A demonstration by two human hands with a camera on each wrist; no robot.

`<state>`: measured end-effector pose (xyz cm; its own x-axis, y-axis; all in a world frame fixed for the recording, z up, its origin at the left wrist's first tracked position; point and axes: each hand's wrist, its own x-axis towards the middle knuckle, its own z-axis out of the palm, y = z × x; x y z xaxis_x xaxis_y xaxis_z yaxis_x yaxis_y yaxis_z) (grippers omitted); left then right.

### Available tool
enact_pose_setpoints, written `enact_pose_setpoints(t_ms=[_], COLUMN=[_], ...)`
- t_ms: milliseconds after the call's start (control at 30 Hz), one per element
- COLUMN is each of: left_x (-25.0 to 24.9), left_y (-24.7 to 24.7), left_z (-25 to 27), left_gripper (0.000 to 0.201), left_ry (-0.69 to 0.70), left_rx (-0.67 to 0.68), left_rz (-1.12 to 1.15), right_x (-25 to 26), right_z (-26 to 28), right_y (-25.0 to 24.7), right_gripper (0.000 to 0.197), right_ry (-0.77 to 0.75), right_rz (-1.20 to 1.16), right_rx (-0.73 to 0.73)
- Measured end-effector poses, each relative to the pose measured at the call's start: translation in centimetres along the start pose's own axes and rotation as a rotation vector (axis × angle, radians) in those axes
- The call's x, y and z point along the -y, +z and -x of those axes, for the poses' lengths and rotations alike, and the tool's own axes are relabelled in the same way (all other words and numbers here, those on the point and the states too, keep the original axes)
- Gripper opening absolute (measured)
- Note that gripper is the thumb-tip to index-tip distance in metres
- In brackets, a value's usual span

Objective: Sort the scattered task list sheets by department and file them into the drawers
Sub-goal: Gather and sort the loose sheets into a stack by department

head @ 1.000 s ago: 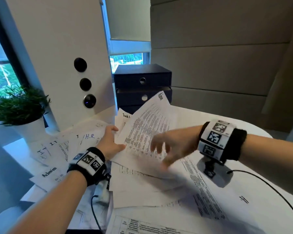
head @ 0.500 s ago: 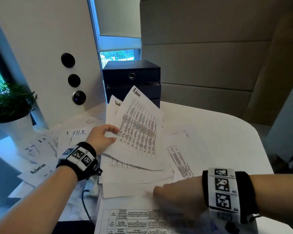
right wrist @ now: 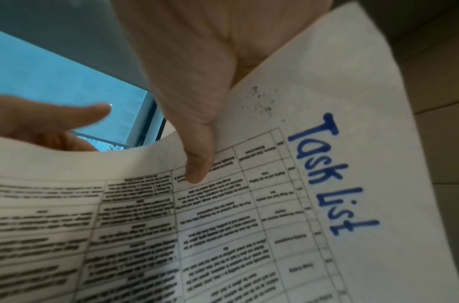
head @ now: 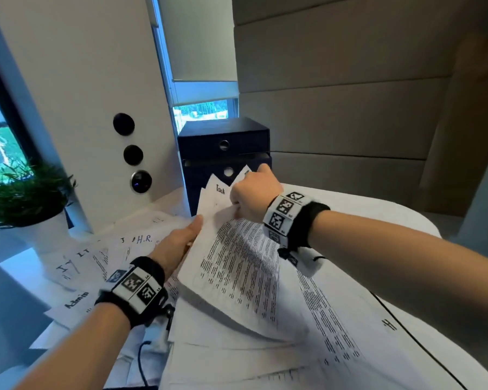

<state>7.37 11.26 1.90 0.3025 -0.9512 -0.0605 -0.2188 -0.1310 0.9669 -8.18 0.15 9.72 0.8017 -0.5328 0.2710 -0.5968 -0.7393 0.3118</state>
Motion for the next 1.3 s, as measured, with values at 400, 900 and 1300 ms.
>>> enact_pose_setpoints(t_ms=[400,900,1300], left_x=[1.7,-4.1,-9.9], left_y=[-0.4,0.0,2.5], left_z=[-0.6,2.2,2.6], left_gripper=[0.065,0.04,0.076], left_ry=[0.048,0.379,0.609], left_rx=[-0.301,-0.256,-0.664], left_rz=[-0.425,-0.172,-0.062], right_x=[-4.9,-7.3,-4.8], right_z=[3.3,7.1,5.5], right_y=[6.2,7.1,-4.2], right_gripper=[0.052,0.135,0.018], right_ry=[0.307,0.632,0.299], right_rz=[-0.269,-1.762,-1.511], right_rx=[0.056,0.082,-0.681])
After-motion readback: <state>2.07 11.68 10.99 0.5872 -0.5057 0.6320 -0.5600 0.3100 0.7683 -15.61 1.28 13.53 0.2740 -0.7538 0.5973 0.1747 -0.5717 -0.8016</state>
